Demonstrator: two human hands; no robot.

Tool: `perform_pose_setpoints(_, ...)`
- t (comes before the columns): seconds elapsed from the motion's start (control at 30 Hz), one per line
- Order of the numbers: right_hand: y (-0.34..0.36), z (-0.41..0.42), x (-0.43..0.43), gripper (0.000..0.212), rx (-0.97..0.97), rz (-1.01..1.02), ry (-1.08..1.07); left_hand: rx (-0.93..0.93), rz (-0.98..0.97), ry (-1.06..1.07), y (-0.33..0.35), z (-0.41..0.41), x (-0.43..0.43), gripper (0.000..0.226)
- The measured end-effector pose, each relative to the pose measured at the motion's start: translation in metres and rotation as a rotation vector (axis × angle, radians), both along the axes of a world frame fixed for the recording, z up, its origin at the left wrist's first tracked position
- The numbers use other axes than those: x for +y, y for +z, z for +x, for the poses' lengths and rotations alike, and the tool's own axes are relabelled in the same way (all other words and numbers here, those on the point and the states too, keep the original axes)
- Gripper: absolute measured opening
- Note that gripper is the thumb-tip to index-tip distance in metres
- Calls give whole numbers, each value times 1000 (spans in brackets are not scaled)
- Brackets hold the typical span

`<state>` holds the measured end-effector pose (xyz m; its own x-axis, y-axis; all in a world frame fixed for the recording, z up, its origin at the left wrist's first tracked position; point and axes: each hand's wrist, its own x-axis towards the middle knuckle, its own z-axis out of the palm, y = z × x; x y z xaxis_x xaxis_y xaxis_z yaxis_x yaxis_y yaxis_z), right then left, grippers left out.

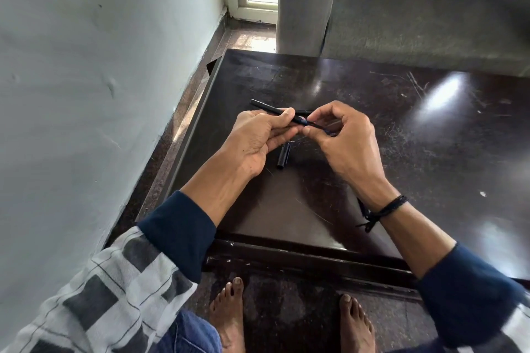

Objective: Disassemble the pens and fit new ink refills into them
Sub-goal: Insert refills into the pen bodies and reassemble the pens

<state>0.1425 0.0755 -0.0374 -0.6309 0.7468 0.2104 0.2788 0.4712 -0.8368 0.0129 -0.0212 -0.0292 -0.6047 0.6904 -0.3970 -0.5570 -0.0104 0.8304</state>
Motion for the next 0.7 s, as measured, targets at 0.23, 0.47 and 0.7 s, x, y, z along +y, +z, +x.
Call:
perform_pose_setpoints(0.23,-2,2,1,25,-54,59,-2,-27,33,27,1,-2,1,9)
perform_pose_setpoints(0.47,0,3,3,19,-81,35,-56,-70,90,50,-3,-7,1,7)
perform_pose_setpoints(0.7,4,5,10,17,-36,-9,-193,-100,118,223,-3,-15,2,3)
